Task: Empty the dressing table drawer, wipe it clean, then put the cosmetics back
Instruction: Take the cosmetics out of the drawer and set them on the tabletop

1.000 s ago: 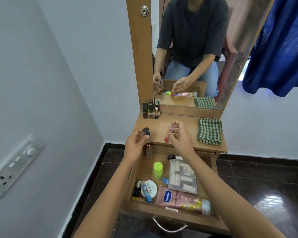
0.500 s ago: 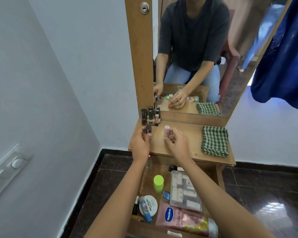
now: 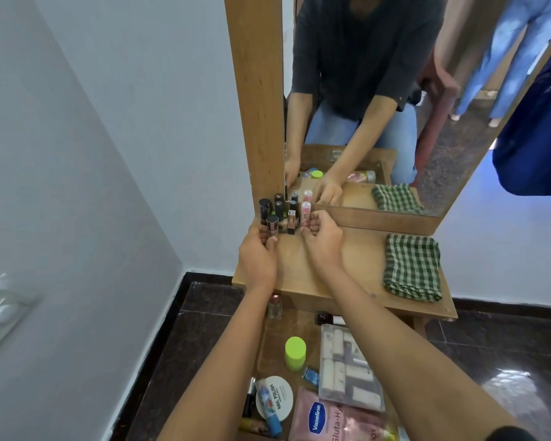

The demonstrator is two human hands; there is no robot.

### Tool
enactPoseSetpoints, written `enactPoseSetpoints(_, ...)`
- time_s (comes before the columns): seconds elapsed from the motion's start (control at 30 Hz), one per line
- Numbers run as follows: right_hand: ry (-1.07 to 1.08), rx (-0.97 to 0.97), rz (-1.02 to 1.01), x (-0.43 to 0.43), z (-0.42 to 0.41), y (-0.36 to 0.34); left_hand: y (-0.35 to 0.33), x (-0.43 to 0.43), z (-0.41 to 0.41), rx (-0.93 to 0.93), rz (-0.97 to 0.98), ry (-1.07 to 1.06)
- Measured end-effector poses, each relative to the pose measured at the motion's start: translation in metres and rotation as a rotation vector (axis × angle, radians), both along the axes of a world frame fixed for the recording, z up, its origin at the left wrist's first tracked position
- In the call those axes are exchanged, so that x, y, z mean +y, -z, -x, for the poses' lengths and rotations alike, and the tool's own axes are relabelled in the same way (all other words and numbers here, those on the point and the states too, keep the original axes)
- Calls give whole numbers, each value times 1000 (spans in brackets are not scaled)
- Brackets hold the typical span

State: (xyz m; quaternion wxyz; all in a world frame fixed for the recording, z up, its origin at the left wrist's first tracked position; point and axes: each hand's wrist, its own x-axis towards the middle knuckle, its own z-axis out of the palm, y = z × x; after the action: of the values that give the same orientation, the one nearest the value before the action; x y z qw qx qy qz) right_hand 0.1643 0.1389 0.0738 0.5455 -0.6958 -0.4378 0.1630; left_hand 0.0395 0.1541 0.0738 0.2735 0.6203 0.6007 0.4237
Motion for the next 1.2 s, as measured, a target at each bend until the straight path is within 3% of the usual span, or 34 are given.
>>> enactPoseSetpoints(0.57,54,7,3,6,0,-2,1,-1,4,16,-14,-10)
enactPoseSetpoints(0.93,-74,320,-23,-57,3,-1,-18,-40,35,-332,84,71)
enactPoseSetpoints(1.1,-168,426,-63,-119,26,-6,-14,-87,72,-199,107,304)
enactPoseSetpoints(1.2,-259,290,32,-167,40,1,-10,-112,95,106,152,497)
